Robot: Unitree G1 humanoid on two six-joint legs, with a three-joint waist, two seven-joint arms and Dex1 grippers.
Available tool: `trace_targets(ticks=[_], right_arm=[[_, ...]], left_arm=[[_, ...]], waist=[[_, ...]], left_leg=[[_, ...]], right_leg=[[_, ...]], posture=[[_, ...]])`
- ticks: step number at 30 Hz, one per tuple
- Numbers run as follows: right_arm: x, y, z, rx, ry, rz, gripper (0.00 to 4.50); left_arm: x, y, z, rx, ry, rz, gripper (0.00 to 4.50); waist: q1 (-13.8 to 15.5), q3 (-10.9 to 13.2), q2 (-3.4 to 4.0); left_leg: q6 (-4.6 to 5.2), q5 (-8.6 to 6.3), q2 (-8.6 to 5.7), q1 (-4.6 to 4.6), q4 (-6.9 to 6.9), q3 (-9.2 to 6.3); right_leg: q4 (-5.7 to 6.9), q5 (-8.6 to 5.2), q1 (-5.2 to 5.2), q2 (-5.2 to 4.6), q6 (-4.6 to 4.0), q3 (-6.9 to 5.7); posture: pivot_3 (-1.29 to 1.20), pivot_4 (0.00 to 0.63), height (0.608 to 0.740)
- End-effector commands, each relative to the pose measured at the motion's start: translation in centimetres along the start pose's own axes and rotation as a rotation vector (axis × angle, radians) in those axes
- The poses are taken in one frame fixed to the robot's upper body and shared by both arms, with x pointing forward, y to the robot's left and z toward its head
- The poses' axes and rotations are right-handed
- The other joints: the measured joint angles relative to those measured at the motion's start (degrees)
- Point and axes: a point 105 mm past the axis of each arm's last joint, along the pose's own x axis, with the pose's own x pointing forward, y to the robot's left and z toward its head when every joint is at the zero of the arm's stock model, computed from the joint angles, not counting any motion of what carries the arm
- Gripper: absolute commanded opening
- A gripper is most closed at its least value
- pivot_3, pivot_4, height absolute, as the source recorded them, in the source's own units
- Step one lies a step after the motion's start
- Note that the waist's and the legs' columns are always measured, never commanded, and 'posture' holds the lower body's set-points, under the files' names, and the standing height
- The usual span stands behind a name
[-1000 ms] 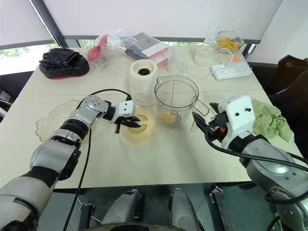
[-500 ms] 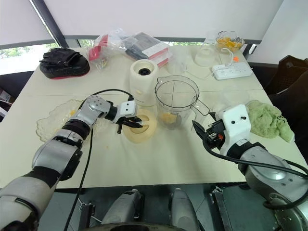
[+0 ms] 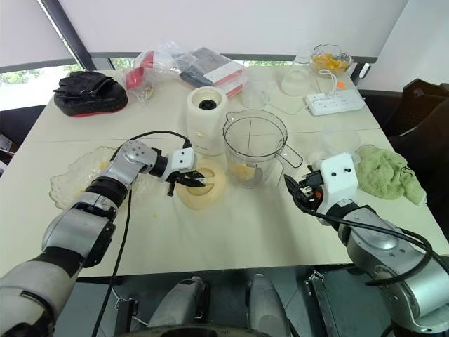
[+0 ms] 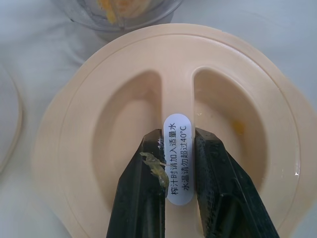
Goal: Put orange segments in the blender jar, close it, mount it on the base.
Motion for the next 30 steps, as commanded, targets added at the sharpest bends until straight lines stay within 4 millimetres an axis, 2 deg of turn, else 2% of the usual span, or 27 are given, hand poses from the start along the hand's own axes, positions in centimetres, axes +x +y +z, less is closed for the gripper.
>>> trace_targets(ticks=[1,12,21,30], right_arm=[[0.3,-0.2,1.0,-0.012,-0.054,-0.011,3.07],[2.1,0.0,1.4,-0.033,-0.093,-0.030,3.07],[3.4,-1.7,0.6,-0.161,-0.092,-0.142,3.07],[4.8,-2.5,0.9,-0.134,-0.134,-0.215,3.07]], left_arm=[[-0.9,0.7,0.7,0.023,-0.027,0.038,0.34],[-1.6,0.6,0.6,0.024,-0.024,0.050,0.34],[-2.1,0.6,0.5,0.027,-0.019,0.060,0.34],[-2.5,0.5,0.4,0.028,-0.016,0.073,0.34]], waist=[[-0.1,0.0,0.00],[-0.3,0.0,0.00],[-0.3,0.0,0.02],[-0.4,0.0,0.02]], left_leg=[[0.00,0.00,0.00,0.00,0.00,-0.01],[-0.08,0.04,0.00,0.00,0.00,-0.01],[-0.14,0.08,-0.01,0.00,0.00,0.00],[-0.18,0.10,-0.01,0.00,-0.01,0.00]], right_leg=[[0.00,0.00,0.00,0.00,0.00,0.00],[0.00,0.00,-0.02,0.00,0.00,0.00],[0.00,0.00,-0.02,0.00,0.00,0.00],[0.01,0.00,-0.04,-0.01,0.00,0.01]], posture=[[0.00,0.150,0.740],[0.00,0.150,0.740],[0.00,0.150,0.740],[0.00,0.150,0.740]])
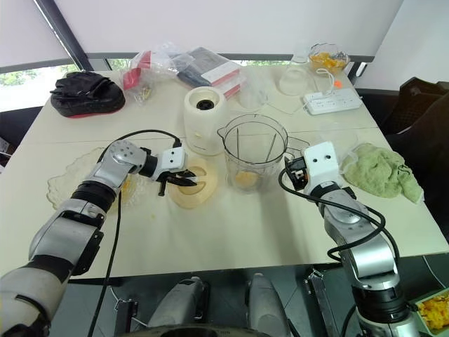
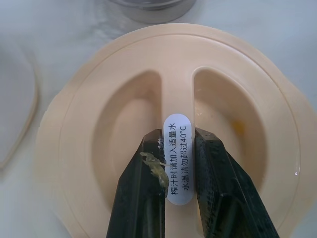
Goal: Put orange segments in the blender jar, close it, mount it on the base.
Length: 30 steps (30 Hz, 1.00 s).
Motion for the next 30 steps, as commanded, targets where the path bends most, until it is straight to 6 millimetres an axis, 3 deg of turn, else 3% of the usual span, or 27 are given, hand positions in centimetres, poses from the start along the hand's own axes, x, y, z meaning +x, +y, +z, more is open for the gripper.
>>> trace_targets(ticks=[1,14,16,18,19,20,26,28,30], right_arm=[[0.5,-0.4,1.3,0.022,-0.060,-0.045,3.07],[1.9,1.1,1.8,0.218,-0.071,-0.037,3.07],[2.0,1.2,1.7,0.218,-0.068,-0.037,2.55],[2.0,1.2,1.5,0.218,-0.065,-0.037,1.70],[2.1,1.3,1.3,0.221,-0.062,-0.034,1.19],[2.2,1.4,1.2,0.224,-0.059,-0.031,1.04],[2.5,2.4,1.0,0.223,-0.055,-0.014,1.07],[2.6,2.7,1.0,0.219,-0.064,-0.001,1.07],[2.7,3.1,1.1,0.217,-0.071,0.007,1.07]], left_arm=[[-0.9,0.7,0.9,0.022,-0.033,0.039,0.34],[-4.3,1.6,1.0,0.009,-0.039,0.125,0.34],[-4.9,1.8,1.0,0.014,-0.033,0.140,0.29],[-5.4,2.1,1.1,0.020,-0.029,0.159,0.29],[-6.0,2.4,1.5,0.023,-0.035,0.175,0.29],[-6.4,2.6,1.8,0.025,-0.040,0.185,0.29],[-9.9,4.1,4.4,0.008,-0.114,0.223,0.29],[-13.1,5.5,7.6,0.041,-0.143,0.222,0.29],[-14.9,6.1,9.3,0.064,-0.150,0.216,0.29]], waist=[[-0.1,0.0,0.00],[-0.4,0.0,0.04],[-0.4,0.0,0.04],[-0.3,0.0,0.04],[-0.4,0.0,0.04],[-0.4,0.0,0.04],[-0.5,0.0,0.06],[-0.6,0.0,0.03],[-0.9,0.0,-0.01]], left_leg=[[0.00,0.00,0.00,0.00,0.00,0.00],[-0.04,0.02,0.02,0.00,-0.05,0.00],[-0.04,0.02,0.01,0.00,-0.05,0.00],[-0.04,0.02,0.01,0.00,-0.05,0.00],[-0.04,0.02,0.01,0.00,-0.05,0.00],[-0.04,0.02,0.01,0.00,-0.05,0.01],[-0.04,0.02,0.02,0.00,-0.05,0.00],[-0.05,0.03,0.02,-0.01,-0.04,-0.01],[-0.06,0.04,0.02,-0.05,-0.02,-0.03]], right_leg=[[0.00,0.00,0.00,0.00,0.00,0.00],[0.04,0.00,-0.09,0.00,-0.01,0.04],[0.03,0.00,-0.09,0.00,-0.01,0.04],[0.03,0.00,-0.09,0.00,-0.01,0.04],[0.03,0.00,-0.09,0.00,-0.01,0.04],[0.03,0.00,-0.09,0.00,-0.01,0.04],[0.04,0.00,-0.10,0.01,0.00,0.04],[0.07,0.00,-0.10,0.02,-0.01,0.03],[0.11,0.00,-0.14,0.06,-0.01,0.01]], posture=[[0.00,0.150,0.740],[0.00,0.150,0.740],[0.00,0.150,0.740],[0.00,0.150,0.740],[0.00,0.150,0.740],[0.00,0.150,0.740],[0.00,0.150,0.740],[0.00,0.150,0.740],[0.00,0.150,0.740]])
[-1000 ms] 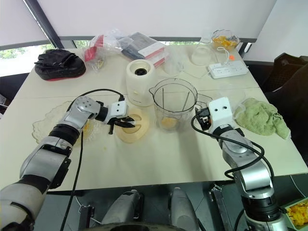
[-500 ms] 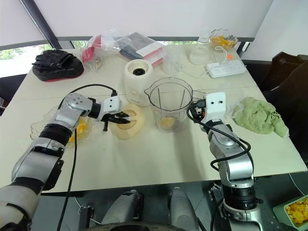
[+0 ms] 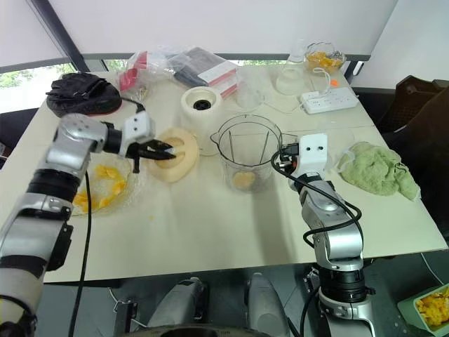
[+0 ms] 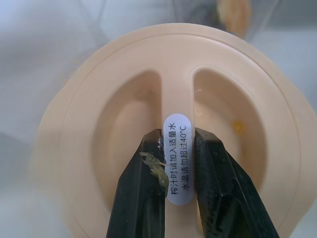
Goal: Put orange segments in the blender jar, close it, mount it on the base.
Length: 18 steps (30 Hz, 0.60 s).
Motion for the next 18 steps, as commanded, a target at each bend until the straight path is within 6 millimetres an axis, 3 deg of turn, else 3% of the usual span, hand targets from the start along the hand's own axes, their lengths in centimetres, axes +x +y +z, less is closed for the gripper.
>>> trace_targets(ticks=[1,5,7,11,18], right_arm=[[0.4,1.3,-0.1,-0.007,-0.012,0.038,1.07],[0.9,2.0,0.0,-0.005,-0.030,0.051,1.07],[1.1,2.4,0.0,-0.008,-0.037,0.057,1.07],[1.4,2.8,0.0,-0.010,-0.057,0.066,1.07],[1.1,3.3,0.0,-0.012,-0.080,0.057,1.07]], left_arm=[[-4.1,2.4,5.6,0.105,-0.069,0.036,0.29],[-5.0,3.5,8.9,0.126,-0.042,-0.017,0.29],[-4.9,3.8,9.6,0.139,-0.016,-0.024,0.29],[-2.4,3.8,12.7,0.142,0.004,-0.102,0.29],[1.9,2.7,15.4,0.216,0.016,-0.205,0.29]], waist=[[-0.5,0.0,0.00],[-1.3,-0.1,0.11],[-1.8,-0.1,0.11],[-2.4,-0.1,0.06],[-2.8,-0.1,0.07]], left_leg=[[0.00,0.00,0.00,0.01,-0.01,0.02],[0.02,-0.01,-0.03,0.11,-0.07,0.07],[0.02,-0.01,-0.02,0.13,-0.07,0.06],[0.04,-0.02,0.00,0.11,-0.05,0.01],[0.04,-0.02,-0.01,0.12,-0.10,0.05]], right_leg=[[-0.01,0.00,0.00,0.02,0.00,0.00],[-0.03,0.00,0.08,0.03,0.00,0.00],[0.01,0.00,0.07,0.07,0.00,0.01],[0.12,0.00,0.04,0.06,0.00,0.01],[0.13,-0.01,-0.08,0.11,0.01,0.20]], posture=[[0.00,0.150,0.740],[0.00,0.150,0.740],[0.00,0.150,0.740],[0.00,0.150,0.740],[0.00,0.150,0.740]])
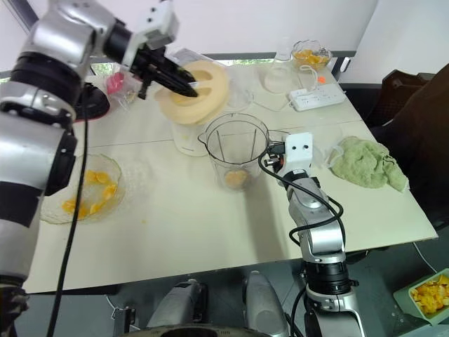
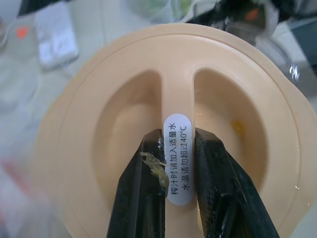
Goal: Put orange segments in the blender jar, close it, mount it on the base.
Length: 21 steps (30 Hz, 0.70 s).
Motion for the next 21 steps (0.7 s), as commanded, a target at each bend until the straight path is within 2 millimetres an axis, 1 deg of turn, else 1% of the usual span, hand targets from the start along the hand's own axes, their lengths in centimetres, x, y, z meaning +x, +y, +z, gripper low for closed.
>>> trace_targets(ticks=[1,5,8,14,21], right_arm=[[-0.3,0.9,-0.1,-0.017,-0.010,0.017,1.07],[-0.5,0.7,-0.1,-0.028,-0.015,-0.003,1.07],[-0.8,0.4,0.0,-0.029,-0.018,-0.020,1.07],[-1.6,0.3,-0.2,-0.027,-0.010,-0.045,1.07],[-2.3,0.0,-0.7,-0.027,0.007,-0.067,1.07]], left_arm=[[0.3,0.3,1.5,0.055,0.002,0.001,0.29],[2.3,0.1,2.6,0.070,-0.026,-0.034,0.29],[4.6,-0.5,2.4,0.076,-0.025,-0.075,0.29],[7.4,-1.3,1.9,0.065,-0.026,-0.126,0.29],[9.1,-2.4,1.2,0.069,-0.019,-0.191,0.29]], waist=[[-0.1,0.0,0.00],[0.2,0.0,0.00],[0.3,0.0,0.00],[0.3,0.0,0.01],[1.0,0.0,0.00]], left_leg=[[0.00,0.00,0.00,0.00,0.00,0.00],[0.01,0.00,0.00,0.00,0.01,0.01],[0.02,-0.01,-0.03,-0.01,0.03,0.01],[0.01,-0.01,-0.04,0.00,0.02,0.00],[0.03,-0.02,-0.09,0.02,0.07,0.00]], right_leg=[[0.03,0.00,-0.04,0.05,0.00,0.06],[0.10,0.00,-0.09,0.14,0.00,0.13],[0.09,0.00,-0.08,0.12,0.00,0.13],[0.14,0.00,-0.10,0.12,0.00,0.15],[0.12,0.00,-0.01,0.07,0.00,0.14]], posture=[[0.00,0.150,0.740],[0.00,0.150,0.740],[0.00,0.150,0.740],[0.00,0.150,0.740],[0.00,0.150,0.740]])
